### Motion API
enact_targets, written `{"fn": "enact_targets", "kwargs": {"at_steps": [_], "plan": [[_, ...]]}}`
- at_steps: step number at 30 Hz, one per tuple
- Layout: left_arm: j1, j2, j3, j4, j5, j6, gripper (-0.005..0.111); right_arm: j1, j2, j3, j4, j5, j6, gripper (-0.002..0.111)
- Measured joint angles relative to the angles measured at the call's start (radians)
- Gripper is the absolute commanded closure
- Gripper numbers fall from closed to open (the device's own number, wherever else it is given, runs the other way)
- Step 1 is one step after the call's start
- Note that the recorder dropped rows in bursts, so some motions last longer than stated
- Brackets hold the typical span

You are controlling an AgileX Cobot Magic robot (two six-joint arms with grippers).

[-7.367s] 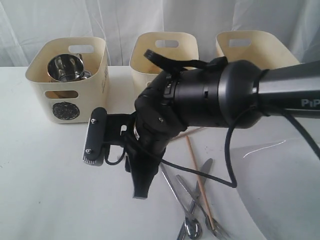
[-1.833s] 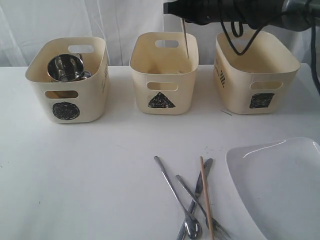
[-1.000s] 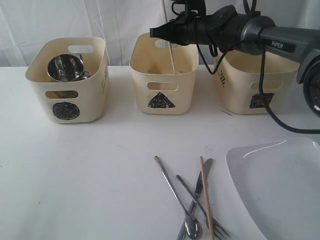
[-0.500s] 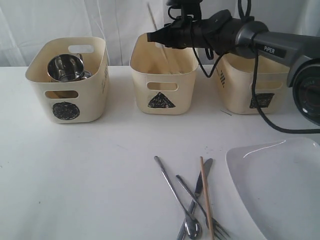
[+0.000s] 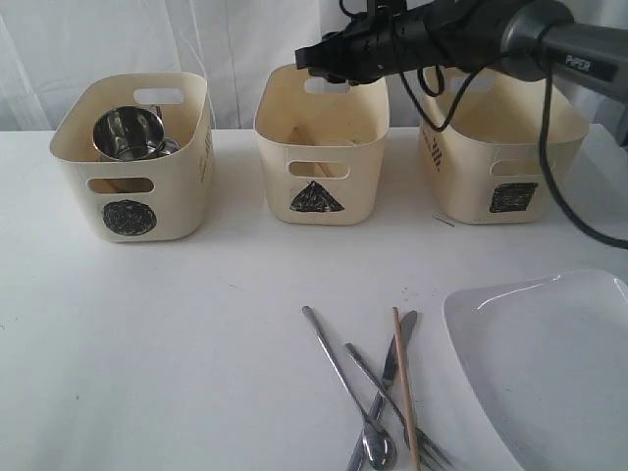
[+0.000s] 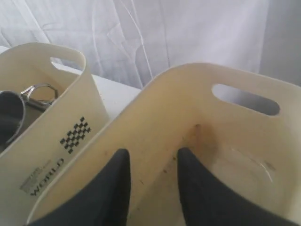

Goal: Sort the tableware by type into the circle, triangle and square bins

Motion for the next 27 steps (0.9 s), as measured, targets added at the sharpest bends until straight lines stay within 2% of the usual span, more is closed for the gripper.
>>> {"fn": "enact_targets", "kwargs": {"at_steps": [1,5,10,16,27], "plan": [[0.000,0.000,0.000,0.000,0.000,0.000,0.064,-0.016,-0.024,0.028,-0.081,0.033,0.053,0.075],[0.000,0.000,0.000,0.000,0.000,0.002,0.064,-0.034,-0.115,0.180,-0.204,0.128,0.168,0.075],[0.000,0.000,0.000,0.000,0.000,0.002,0.064,-0.036,-0.316,0.482,-0.363,0.150,0.316,0.075],[0.000,0.000,0.000,0.000,0.000,0.002,0.064,-0.036,-0.479,0.734,-0.373,0.148,0.363,0.075],[0.000,0.000,0.000,0.000,0.000,0.002,0.064,-0.012,-0.657,1.051,-0.367,0.160,0.427,0.075]]}}
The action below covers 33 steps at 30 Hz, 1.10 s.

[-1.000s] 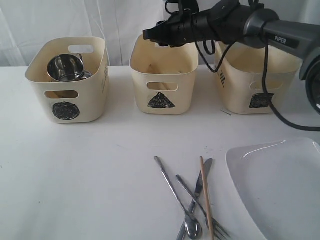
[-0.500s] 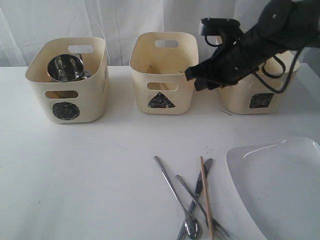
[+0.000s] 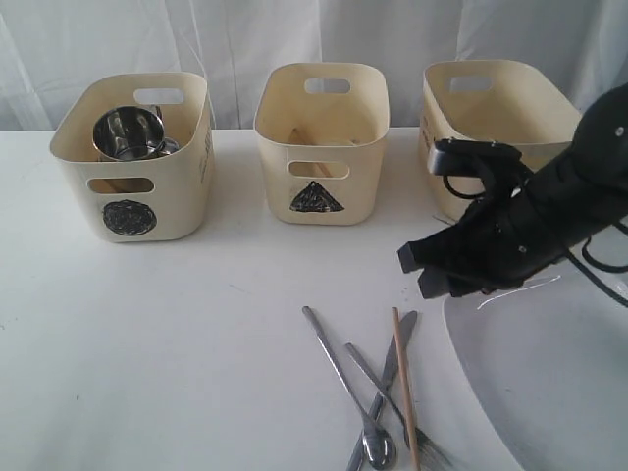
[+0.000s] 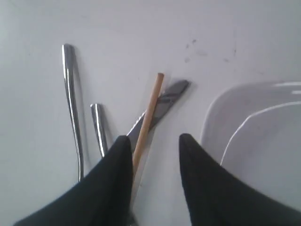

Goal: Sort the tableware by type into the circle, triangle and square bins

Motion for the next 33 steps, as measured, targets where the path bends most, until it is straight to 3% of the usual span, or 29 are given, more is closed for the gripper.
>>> {"fn": "enact_targets", "kwargs": {"at_steps": [9,23,33], "plan": [[0.000,0.000,0.000,0.000,0.000,0.000,0.064,0.099,-0.152,0.120,0.021,-0.019,0.011,0.075],[0.000,0.000,0.000,0.000,0.000,0.000,0.064,0.283,-0.320,0.143,-0.072,0.008,0.150,0.075],[0.000,0.000,0.000,0.000,0.000,0.000,0.064,0.301,-0.366,0.291,-0.214,-0.042,0.333,0.075]]}}
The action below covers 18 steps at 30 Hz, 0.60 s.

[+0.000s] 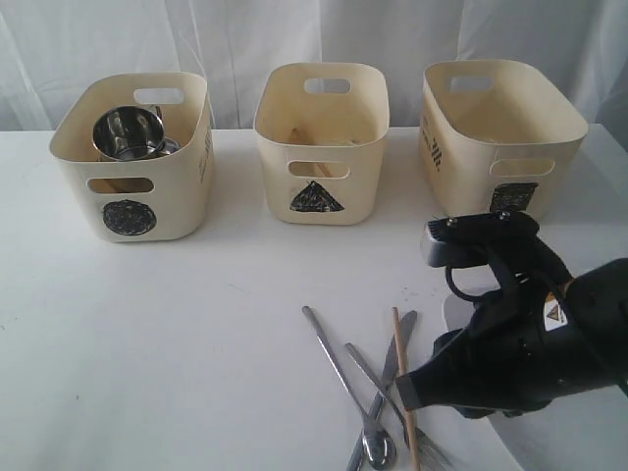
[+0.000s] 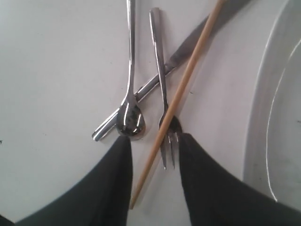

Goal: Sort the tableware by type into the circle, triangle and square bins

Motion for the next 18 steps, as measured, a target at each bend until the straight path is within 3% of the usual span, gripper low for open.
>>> {"fn": "enact_targets", "kwargs": {"at_steps": [10,18], "plan": [[0.000,0.000,0.000,0.000,0.000,0.000,0.064,0.000,0.000,0.019,-0.016,-0.074,0.035,0.075],[0.000,0.000,0.000,0.000,0.000,0.000,0.064,0.000,0.125,0.009,-0.038,-0.107,0.037,0.075]]}}
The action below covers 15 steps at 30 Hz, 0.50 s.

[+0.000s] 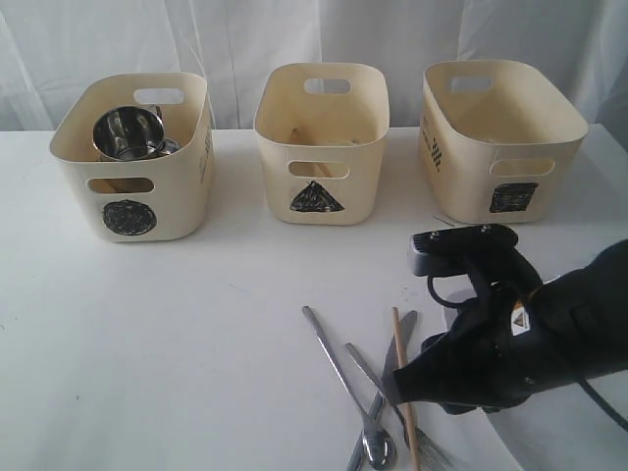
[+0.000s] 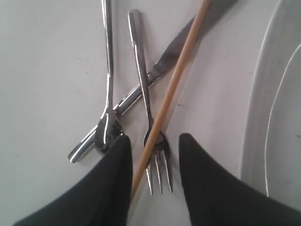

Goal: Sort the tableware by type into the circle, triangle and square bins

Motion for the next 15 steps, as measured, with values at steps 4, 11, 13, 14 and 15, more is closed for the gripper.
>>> {"fn": "enact_targets", "kwargs": {"at_steps": [4,11,13,14,15], "plan": [[0.000,0.000,0.000,0.000,0.000,0.000,0.064,0.000,0.085,-0.055,-0.025,0.017,0.000,0.075],[0.000,0.000,0.000,0.000,0.000,0.000,0.064,0.000,0.194,-0.153,-0.050,0.055,0.000,0.075],[0.000,0.000,0.000,0.000,0.000,0.000,0.064,0.000,0.227,-0.169,-0.055,0.074,0.000,0.075],[0.000,0.000,0.000,0.000,0.000,0.000,0.064,0.000,0.243,-0.179,-0.056,0.082,0.000,0.075],[0.000,0.000,0.000,0.000,0.000,0.000,0.064,0.000,0.259,-0.183,-0.059,0.088,0.000,0.075]]}}
